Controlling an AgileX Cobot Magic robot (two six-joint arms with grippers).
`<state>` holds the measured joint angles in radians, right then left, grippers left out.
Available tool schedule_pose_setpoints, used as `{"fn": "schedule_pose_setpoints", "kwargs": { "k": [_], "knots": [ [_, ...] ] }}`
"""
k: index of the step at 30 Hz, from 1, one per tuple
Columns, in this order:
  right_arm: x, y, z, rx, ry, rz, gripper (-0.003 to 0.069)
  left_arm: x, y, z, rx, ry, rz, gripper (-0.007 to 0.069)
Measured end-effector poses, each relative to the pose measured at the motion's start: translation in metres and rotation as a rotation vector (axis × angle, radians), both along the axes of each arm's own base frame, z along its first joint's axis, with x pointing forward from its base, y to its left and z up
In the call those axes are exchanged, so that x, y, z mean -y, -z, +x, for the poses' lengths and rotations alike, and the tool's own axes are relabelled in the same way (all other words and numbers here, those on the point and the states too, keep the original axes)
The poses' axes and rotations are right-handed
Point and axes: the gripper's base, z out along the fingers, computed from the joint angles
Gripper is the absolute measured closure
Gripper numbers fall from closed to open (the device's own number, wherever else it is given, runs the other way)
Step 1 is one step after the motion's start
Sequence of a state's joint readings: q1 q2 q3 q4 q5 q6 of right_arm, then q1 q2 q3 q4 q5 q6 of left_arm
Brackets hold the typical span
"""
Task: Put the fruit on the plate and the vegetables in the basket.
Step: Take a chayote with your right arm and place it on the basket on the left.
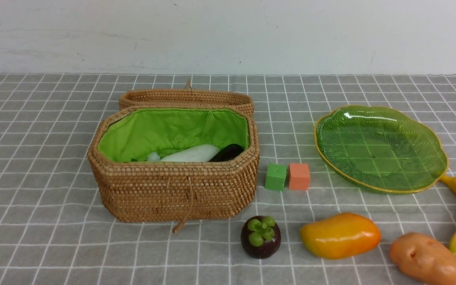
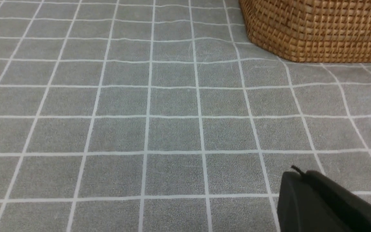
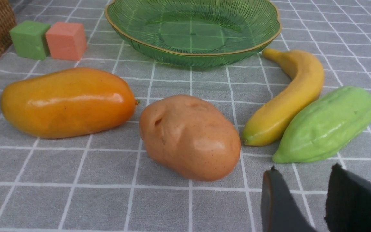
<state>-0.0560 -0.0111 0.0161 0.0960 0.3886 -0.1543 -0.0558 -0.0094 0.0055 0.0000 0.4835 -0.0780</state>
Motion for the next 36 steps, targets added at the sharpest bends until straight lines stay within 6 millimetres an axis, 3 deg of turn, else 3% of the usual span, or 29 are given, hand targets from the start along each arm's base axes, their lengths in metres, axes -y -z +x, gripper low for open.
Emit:
{"fn": "schedule_pose_setpoints", "kwargs": {
  "k": [17, 24, 36],
  "knots": [
    [0.0, 0.0, 0.0, 0.0, 0.0, 0.0, 0.0418, 0.0, 0.0002, -0.0001, -0.002, 0.0, 0.0, 0.0619],
    [0.0048, 0.0, -0.0002, -0.01, -0.017, -0.23, 0.0418, 0.0, 0.0002, -0.0001, -0.003, 0.0, 0.0, 0.0614],
    [0.0056, -0.0011, 0.0005, 0.009, -0.016, -0.265, 0.0418, 0.0, 0.0002, -0.0001, -0.003, 0.0, 0.0, 0.0614]
  ]
}}
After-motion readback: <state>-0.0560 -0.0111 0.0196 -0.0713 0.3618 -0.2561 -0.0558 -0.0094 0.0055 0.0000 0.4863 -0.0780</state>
